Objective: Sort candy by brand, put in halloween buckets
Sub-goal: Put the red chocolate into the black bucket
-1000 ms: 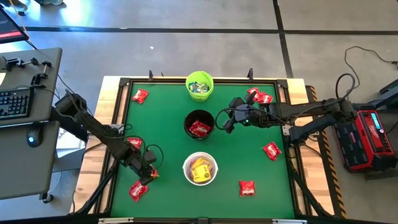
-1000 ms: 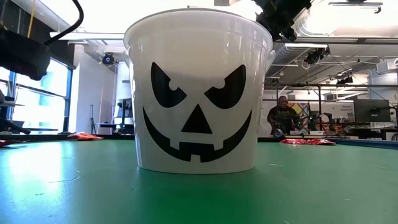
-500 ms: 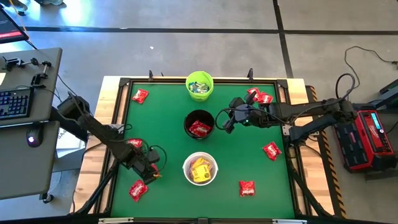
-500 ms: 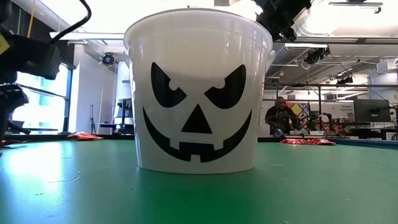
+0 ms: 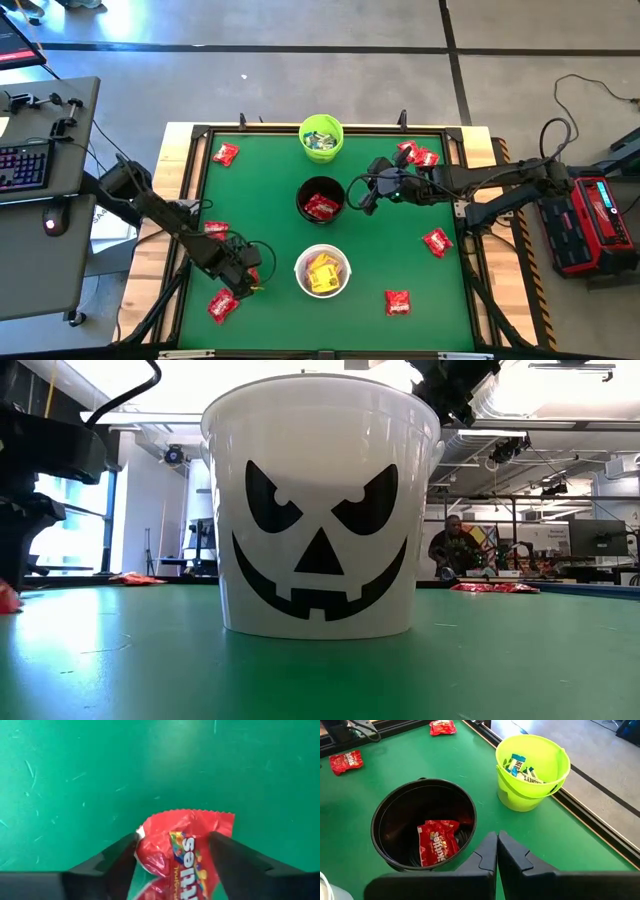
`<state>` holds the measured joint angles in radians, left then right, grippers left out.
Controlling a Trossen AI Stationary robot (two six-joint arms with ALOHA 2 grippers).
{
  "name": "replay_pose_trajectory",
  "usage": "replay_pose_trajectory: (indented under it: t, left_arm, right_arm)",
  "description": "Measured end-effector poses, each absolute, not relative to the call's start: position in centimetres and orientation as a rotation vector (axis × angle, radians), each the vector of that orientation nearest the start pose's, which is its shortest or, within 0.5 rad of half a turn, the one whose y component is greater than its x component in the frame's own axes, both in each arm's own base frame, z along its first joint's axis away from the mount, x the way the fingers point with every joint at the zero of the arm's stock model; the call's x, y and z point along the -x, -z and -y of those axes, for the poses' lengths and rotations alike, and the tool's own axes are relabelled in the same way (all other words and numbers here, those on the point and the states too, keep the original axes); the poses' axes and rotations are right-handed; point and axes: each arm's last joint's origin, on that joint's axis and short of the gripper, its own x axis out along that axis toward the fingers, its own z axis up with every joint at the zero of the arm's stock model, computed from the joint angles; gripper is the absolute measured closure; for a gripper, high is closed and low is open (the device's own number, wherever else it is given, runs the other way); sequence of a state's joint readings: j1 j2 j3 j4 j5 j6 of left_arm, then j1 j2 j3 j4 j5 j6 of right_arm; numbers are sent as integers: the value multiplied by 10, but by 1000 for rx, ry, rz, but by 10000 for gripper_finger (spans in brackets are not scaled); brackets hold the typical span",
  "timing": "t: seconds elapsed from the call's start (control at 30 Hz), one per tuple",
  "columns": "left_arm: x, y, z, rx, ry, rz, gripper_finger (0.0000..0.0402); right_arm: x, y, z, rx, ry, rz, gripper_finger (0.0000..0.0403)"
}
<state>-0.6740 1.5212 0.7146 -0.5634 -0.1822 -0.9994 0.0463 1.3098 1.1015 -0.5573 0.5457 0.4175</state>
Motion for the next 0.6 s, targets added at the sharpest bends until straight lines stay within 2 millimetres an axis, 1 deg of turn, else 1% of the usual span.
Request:
replay_pose_trajectory:
  t: [0.1, 0.27, 0.37, 0.47, 0.6]
  left_arm:
    - [-191, -140, 144, 279, -229, -1294, 213]
    - [-196, -148, 148, 257, -164, -1282, 301]
    - [-200, -154, 150, 252, -142, -1273, 345]
    - [-201, -162, 150, 229, -130, -1282, 376]
    - [-203, -177, 145, 218, -113, -1284, 389]
  right_arm:
    - [-271, -303, 5, -167, 624, -624, 402]
    - [-271, -303, 8, -171, 637, -623, 402]
    - [-271, -303, 8, -171, 637, -623, 402]
    - [-271, -303, 8, -172, 637, -623, 402]
    - [-271, -303, 8, -172, 637, -623, 402]
